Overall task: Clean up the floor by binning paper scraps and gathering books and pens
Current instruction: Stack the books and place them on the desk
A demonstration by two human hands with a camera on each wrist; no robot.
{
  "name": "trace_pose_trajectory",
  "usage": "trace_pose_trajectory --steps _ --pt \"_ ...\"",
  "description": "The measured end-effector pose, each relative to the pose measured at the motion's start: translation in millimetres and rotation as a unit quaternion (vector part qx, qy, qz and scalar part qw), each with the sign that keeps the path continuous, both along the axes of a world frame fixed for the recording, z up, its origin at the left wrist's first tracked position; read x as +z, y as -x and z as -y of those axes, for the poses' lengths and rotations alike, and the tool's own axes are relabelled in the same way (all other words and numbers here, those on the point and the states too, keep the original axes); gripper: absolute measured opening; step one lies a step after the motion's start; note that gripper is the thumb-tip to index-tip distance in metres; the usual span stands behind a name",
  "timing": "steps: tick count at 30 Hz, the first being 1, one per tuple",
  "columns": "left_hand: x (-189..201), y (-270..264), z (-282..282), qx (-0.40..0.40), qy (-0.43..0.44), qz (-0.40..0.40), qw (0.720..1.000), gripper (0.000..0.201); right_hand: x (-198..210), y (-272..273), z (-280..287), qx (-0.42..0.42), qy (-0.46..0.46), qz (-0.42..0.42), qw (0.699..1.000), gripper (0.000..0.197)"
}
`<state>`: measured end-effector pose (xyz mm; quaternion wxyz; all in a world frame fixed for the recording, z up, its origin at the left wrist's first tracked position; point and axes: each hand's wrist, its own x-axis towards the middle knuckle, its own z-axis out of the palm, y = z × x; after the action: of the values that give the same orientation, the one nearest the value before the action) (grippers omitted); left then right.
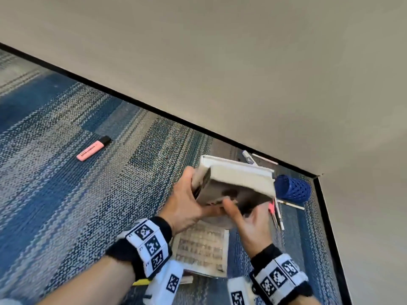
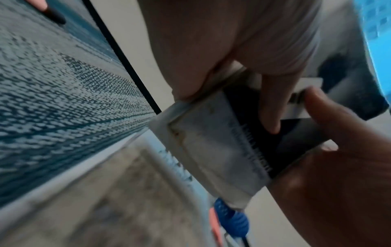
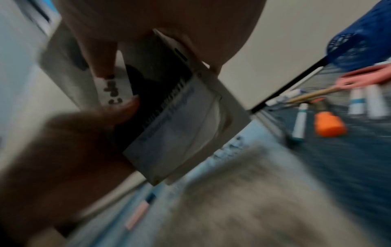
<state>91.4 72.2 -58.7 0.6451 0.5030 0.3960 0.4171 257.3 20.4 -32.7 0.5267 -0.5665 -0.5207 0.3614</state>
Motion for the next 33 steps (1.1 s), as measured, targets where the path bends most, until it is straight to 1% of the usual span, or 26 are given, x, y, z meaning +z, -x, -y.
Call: trace_pose_trajectory --steps 1,3,4,6,8,9,11,12,14,15,16,17,18,19,20,21,22,23,24,26,27,28,29,30,32,33 --pt "-6.5 0.1 3.9 -0.012 -0.003 -0.007 1.000 0.083 -11.2 -2.4 5.8 0.010 0.028 0.003 1.000 0.078" --pt "-14.6 -1.1 7.7 -0.022 -0.011 -0.031 0.999 0.081 -23.8 -6.2 11.9 0.039 0.068 0.033 0.996 0.051" --pt "-17.5 -2.0 7.1 -0.021 -0.015 -0.037 0.999 0.080 -24.6 -7.8 11.2 0.047 0.078 0.057 0.994 0.043" --pt "-17.3 -4.0 4.3 -0.024 -0.021 -0.040 0.999 0.077 -23.4 -14.6 6.3 0.041 0.072 0.074 0.994 0.044" --pt "-11.4 -5.3 1.6 -0.019 -0.035 -0.054 0.998 0.074 -15.7 -16.8 -0.7 0.026 0.042 0.078 0.996 0.052" --pt "-6.6 -6.0 0.7 -0.012 -0.038 -0.075 0.996 0.072 -10.2 -16.1 -4.0 0.011 0.034 0.082 0.996 0.055" --pt "0.7 -6.4 -1.9 0.010 -0.027 -0.154 0.988 0.072 -3.8 -14.8 -9.7 -0.036 0.045 0.084 0.995 0.054" --pt "2.4 -5.8 -5.3 0.015 -0.018 -0.204 0.979 0.075 -4.5 -16.3 -12.4 -0.058 0.074 0.094 0.991 0.056" --pt "3.1 -2.4 -11.8 -0.014 0.000 -0.310 0.950 0.087 -12.0 -19.8 -15.1 -0.061 0.185 0.117 0.974 0.068" --pt "-0.3 -0.2 -13.1 -0.046 0.001 -0.363 0.931 0.092 -17.8 -20.0 -13.9 -0.058 0.243 0.122 0.961 0.076" --pt "-4.5 2.2 -11.2 -0.078 -0.004 -0.412 0.908 0.093 -25.7 -19.5 -10.5 -0.057 0.292 0.134 0.945 0.082" --pt "-8.1 4.9 -7.2 -0.094 -0.009 -0.454 0.886 0.091 -33.3 -17.8 -6.8 -0.051 0.333 0.158 0.928 0.087" --pt "-11.0 6.9 -1.9 -0.090 -0.012 -0.489 0.868 0.088 -38.9 -14.2 -1.4 -0.045 0.367 0.193 0.909 0.090" --pt "-13.2 8.8 4.3 -0.065 -0.013 -0.518 0.853 0.089 -43.9 -11.2 4.0 -0.046 0.386 0.231 0.892 0.089" --pt "-16.6 10.1 10.8 -0.029 -0.011 -0.543 0.839 0.095 -48.4 -9.4 8.3 -0.053 0.380 0.269 0.883 0.085" --pt "-19.2 9.7 17.0 0.003 -0.011 -0.558 0.830 0.104 -50.1 -7.2 13.4 -0.064 0.360 0.298 0.882 0.081" --pt "-22.9 9.6 19.9 0.026 -0.008 -0.561 0.827 0.110 -51.1 -6.1 15.0 -0.071 0.339 0.311 0.885 0.076" --pt "-26.4 8.0 20.6 0.029 0.000 -0.556 0.831 0.112 -48.5 -5.1 15.4 -0.066 0.328 0.303 0.892 0.073" --pt "-30.5 6.0 18.6 0.013 0.012 -0.539 0.842 0.111 -46.9 -5.2 14.1 -0.054 0.335 0.270 0.901 0.070" --pt "-40.1 3.6 8.8 -0.068 0.024 -0.496 0.865 0.108 -41.0 -5.9 11.3 -0.022 0.358 0.175 0.917 0.066" --pt "-41.2 5.1 2.7 -0.126 0.015 -0.487 0.864 0.108 -38.6 -6.6 10.8 -0.011 0.363 0.139 0.921 0.066" --pt "-40.5 9.9 -3.4 -0.186 0.000 -0.489 0.852 0.110 -37.7 -7.0 10.5 -0.003 0.360 0.119 0.925 0.067" --pt "-33.6 18.0 -7.1 -0.246 -0.012 -0.496 0.833 0.110 -38.6 -6.8 10.6 -0.001 0.353 0.111 0.929 0.068" --pt "-23.5 28.6 -11.2 -0.305 -0.023 -0.509 0.804 0.109 -40.3 -6.8 10.2 -0.002 0.345 0.106 0.932 0.069" --pt "10.7 54.0 -13.8 -0.421 -0.036 -0.554 0.718 0.105 -45.5 -9.1 11.5 0.002 0.336 0.100 0.937 0.071" --pt "31.4 68.8 -16.1 -0.462 -0.034 -0.578 0.672 0.100 -47.6 -9.6 11.7 0.005 0.334 0.090 0.938 0.073"
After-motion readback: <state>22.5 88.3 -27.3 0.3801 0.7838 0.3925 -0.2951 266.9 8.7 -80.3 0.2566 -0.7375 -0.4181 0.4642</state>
